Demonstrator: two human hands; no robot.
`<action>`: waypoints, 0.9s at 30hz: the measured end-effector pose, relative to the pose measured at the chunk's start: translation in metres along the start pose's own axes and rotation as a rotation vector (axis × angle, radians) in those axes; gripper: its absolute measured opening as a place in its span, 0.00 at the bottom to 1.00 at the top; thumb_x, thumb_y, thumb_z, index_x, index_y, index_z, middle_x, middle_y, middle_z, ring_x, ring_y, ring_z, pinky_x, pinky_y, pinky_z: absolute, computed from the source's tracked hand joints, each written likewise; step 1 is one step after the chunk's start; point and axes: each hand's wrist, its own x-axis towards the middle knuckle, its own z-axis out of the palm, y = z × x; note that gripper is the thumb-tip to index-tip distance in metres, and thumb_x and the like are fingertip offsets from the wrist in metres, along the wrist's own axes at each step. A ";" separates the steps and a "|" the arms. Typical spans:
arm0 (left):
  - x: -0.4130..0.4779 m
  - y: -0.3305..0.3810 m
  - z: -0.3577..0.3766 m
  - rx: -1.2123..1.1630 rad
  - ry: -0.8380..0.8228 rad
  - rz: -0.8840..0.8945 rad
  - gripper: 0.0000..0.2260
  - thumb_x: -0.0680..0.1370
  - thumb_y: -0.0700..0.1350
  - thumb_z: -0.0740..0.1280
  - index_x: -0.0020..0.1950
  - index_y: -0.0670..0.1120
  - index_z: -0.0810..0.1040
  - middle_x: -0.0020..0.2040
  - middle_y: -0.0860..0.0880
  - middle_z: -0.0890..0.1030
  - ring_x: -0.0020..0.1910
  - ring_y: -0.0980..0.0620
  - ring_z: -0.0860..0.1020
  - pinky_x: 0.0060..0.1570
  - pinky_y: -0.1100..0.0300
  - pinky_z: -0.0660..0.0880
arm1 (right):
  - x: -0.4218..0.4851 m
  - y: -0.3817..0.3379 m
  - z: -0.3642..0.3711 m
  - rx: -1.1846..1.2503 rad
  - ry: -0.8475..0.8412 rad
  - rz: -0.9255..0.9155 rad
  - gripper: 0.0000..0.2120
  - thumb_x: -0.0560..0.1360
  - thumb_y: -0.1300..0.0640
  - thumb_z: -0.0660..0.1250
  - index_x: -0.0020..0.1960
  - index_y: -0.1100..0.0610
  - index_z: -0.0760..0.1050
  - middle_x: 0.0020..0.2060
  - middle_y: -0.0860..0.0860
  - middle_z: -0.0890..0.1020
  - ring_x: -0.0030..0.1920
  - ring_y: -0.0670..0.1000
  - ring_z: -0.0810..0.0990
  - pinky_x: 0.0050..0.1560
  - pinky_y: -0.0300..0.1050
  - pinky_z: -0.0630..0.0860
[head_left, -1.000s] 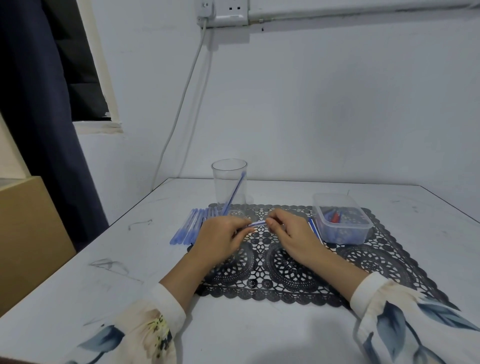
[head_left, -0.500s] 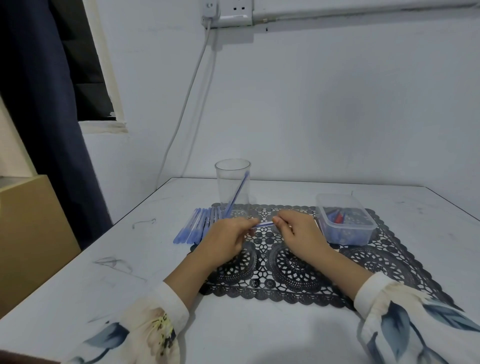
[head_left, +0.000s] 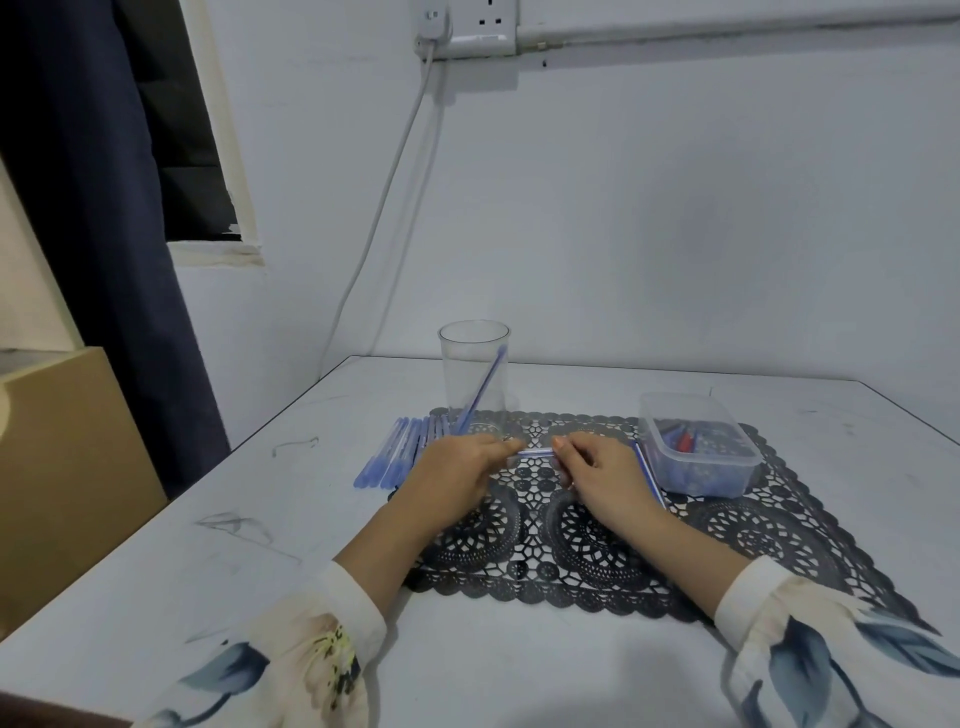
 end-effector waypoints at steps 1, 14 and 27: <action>0.000 0.000 0.000 0.001 0.021 -0.014 0.17 0.76 0.41 0.67 0.64 0.52 0.76 0.53 0.50 0.83 0.49 0.48 0.81 0.47 0.52 0.78 | -0.002 0.000 0.002 -0.009 0.017 -0.029 0.16 0.79 0.52 0.59 0.34 0.54 0.73 0.27 0.49 0.76 0.28 0.49 0.73 0.36 0.49 0.72; 0.000 -0.021 -0.011 -0.132 0.222 -0.600 0.19 0.80 0.41 0.56 0.72 0.43 0.65 0.49 0.41 0.78 0.48 0.46 0.76 0.46 0.57 0.71 | -0.007 0.009 0.020 -0.648 -0.384 -0.115 0.34 0.78 0.37 0.50 0.76 0.54 0.50 0.75 0.50 0.52 0.75 0.49 0.49 0.73 0.46 0.49; -0.011 -0.065 -0.018 -0.153 0.276 -0.832 0.18 0.75 0.39 0.66 0.27 0.49 0.66 0.32 0.49 0.71 0.30 0.53 0.66 0.32 0.61 0.65 | -0.006 0.006 0.020 -0.668 -0.411 -0.105 0.32 0.78 0.38 0.51 0.76 0.54 0.53 0.75 0.51 0.53 0.75 0.50 0.49 0.73 0.46 0.47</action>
